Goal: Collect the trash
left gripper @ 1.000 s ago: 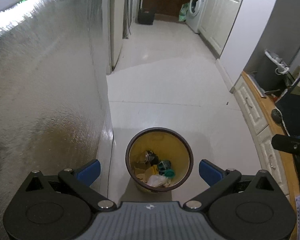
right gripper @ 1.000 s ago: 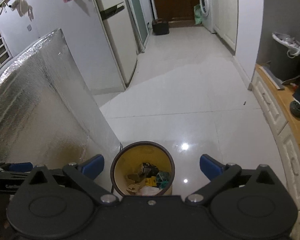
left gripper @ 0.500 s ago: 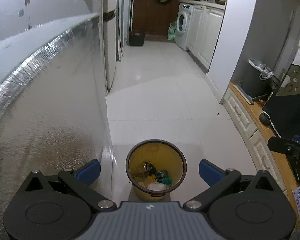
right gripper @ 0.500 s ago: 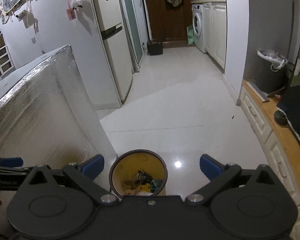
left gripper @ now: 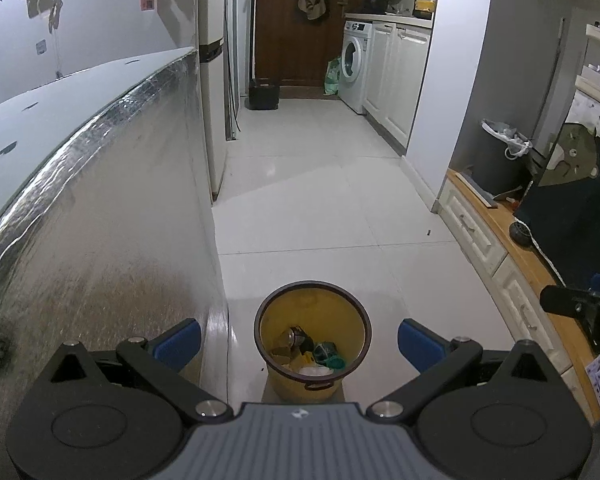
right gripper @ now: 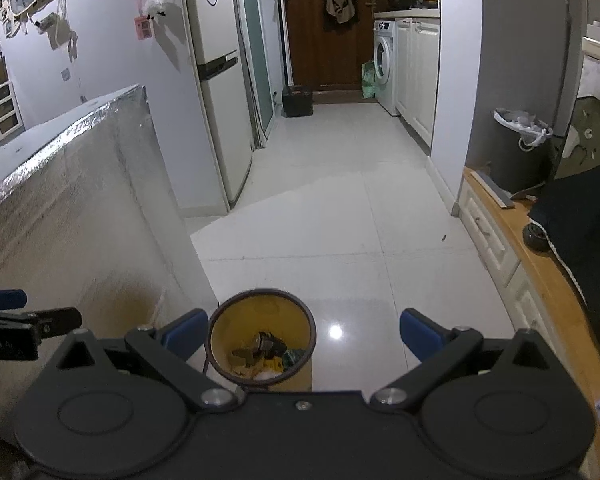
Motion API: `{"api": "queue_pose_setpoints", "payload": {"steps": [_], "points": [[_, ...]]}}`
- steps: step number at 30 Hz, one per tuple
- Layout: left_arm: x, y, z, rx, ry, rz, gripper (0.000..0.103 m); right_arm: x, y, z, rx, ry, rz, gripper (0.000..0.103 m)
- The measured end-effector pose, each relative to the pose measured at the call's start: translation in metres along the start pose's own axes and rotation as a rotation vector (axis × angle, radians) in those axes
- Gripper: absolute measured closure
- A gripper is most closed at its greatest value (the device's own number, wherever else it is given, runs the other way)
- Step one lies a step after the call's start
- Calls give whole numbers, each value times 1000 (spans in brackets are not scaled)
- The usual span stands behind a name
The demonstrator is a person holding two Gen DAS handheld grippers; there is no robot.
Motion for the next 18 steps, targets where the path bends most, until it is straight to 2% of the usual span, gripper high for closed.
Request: {"api": "queue_pose_setpoints", "payload": {"steps": [7,18], "points": [[4,-9,-10,-19,18,2,0,4,-11,-5,0,-50,-39,0],[15,-21,-16,-30,34,-4,0,18,-21,-17,-41,-77,-81,0]]}}
Point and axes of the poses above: each gripper's, at about its wrist camera, not at the fingertips, and z roughly the way its jaws point, x to its left, y to its top, the point moved 7 cm from there along z, roughly the way its jaws point, and after that the axes turned 2 degrees about -z, right-handed, at the moved point
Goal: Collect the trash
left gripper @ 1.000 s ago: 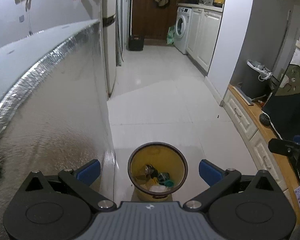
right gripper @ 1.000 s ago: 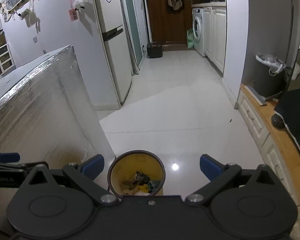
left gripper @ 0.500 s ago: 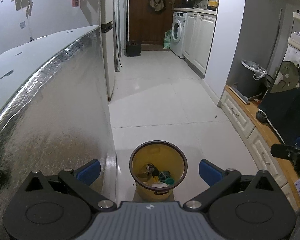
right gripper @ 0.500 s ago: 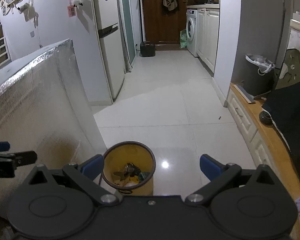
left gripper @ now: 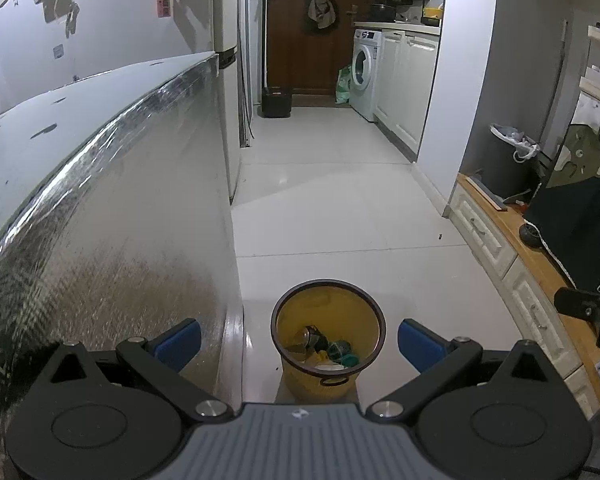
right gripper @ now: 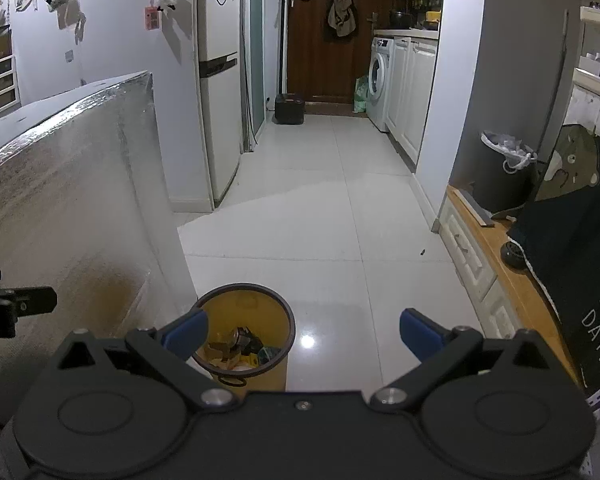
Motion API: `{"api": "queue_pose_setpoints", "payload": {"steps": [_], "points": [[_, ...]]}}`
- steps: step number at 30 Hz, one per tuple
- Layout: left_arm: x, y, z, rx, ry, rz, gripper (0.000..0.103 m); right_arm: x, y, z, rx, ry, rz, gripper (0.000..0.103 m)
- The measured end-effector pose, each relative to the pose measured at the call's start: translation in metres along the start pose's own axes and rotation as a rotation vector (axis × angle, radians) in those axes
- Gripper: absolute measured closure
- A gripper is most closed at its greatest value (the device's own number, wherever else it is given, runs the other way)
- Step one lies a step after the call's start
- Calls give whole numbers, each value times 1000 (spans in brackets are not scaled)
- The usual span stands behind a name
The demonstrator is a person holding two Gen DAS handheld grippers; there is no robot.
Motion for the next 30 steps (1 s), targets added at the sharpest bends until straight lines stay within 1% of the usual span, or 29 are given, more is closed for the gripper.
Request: {"api": "queue_pose_setpoints", "payload": {"steps": [8,30], "points": [[5,-7,1,-7,-5,-1,0,3,-4,-3,-13,-6,3,0],[5,-8,5,-17,0,4,0,6,-4,-4,-24,2,-14,0]]}}
Point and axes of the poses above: each gripper's, at about its wrist camera, not at the fingertips, and z roughly the way its jaws point, x to its left, y to its top, the point moved 7 cm from there along z, roughly the way its jaws point, and after that the axes turned 2 degrees about -z, right-handed, at the moved point
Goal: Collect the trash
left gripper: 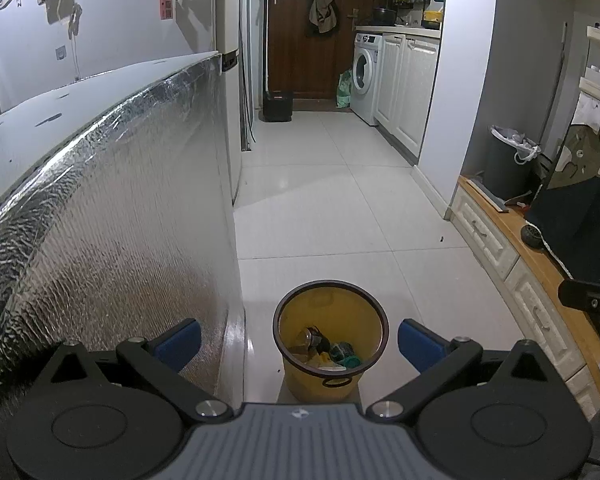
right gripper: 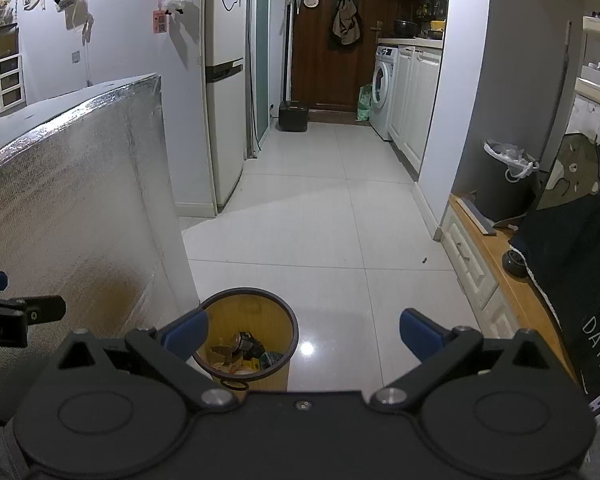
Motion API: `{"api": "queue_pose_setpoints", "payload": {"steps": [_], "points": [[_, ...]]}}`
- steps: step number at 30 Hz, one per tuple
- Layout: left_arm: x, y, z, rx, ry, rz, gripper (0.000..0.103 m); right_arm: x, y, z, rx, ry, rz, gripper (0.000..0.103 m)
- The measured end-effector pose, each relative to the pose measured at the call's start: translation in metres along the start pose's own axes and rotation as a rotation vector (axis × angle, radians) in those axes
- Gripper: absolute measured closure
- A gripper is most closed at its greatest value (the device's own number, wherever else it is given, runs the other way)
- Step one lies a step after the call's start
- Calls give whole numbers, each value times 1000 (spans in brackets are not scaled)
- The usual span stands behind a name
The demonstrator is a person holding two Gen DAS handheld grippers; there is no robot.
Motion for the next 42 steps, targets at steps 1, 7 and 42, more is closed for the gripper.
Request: {"api": "queue_pose_setpoints", "payload": {"steps": [1,7,42], "points": [[0,1,0,0,0,1,0,0,0,0,0,0,0,0],[0,1,0,-1,2,4,0,0,0,0,1,0,0,0],[3,5,-1,-12,8,13,0,1,-1,0,3,1,1,0]]}}
Point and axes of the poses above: each gripper's, at about its wrist camera, not at the fingertips, and z roughly the way its jaws point, x to its left, y to its top, the point moved 7 cm from there along z, roughly the way its jaws point, and after that the axes turned 2 degrees about -z, right-handed, at the moved point
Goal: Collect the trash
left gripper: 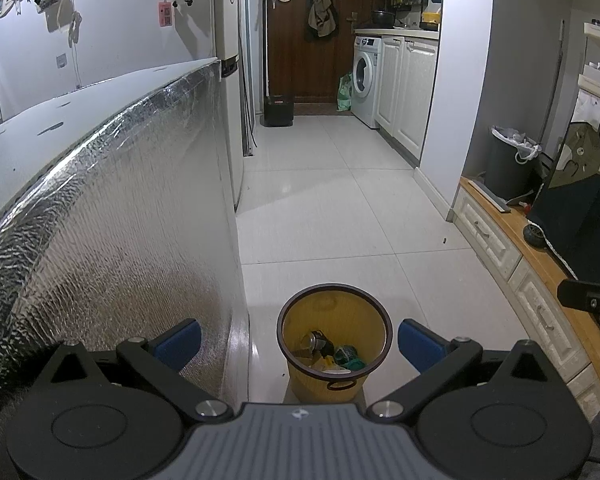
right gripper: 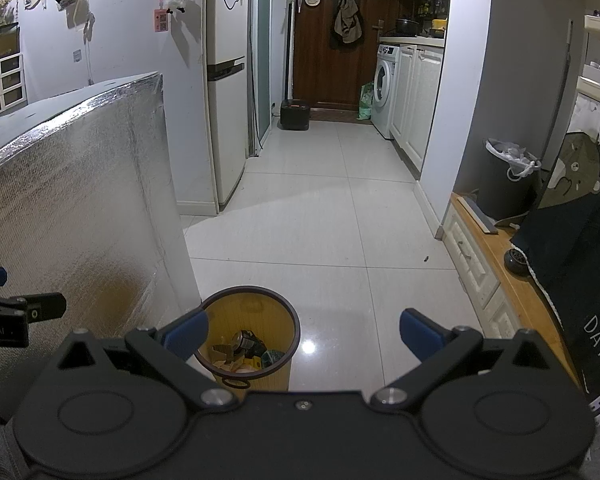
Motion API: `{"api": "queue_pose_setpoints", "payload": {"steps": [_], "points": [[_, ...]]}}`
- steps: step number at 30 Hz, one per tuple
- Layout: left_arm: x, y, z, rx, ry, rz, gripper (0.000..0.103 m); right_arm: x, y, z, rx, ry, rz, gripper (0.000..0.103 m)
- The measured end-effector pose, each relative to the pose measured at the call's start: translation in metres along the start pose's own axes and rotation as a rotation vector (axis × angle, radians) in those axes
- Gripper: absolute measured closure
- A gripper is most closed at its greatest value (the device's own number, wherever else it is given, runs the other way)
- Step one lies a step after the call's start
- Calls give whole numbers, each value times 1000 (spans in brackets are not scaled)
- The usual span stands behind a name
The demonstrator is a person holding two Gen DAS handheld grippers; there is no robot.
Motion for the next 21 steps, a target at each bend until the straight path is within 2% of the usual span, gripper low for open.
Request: {"api": "queue_pose_setpoints", "payload": {"steps": [21], "points": [[0,-2,-1,-6,3,-2,0,1,-1,1,2,1,3,0]]}}
Point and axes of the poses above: each gripper's, at about its wrist camera, not at the fingertips, and z roughly the way its jaws point, x to its left, y to its top, the point moved 7 cm from there along z, roughly the way its jaws point, and after that the axes turned 2 degrees about -z, right-handed, at the moved point
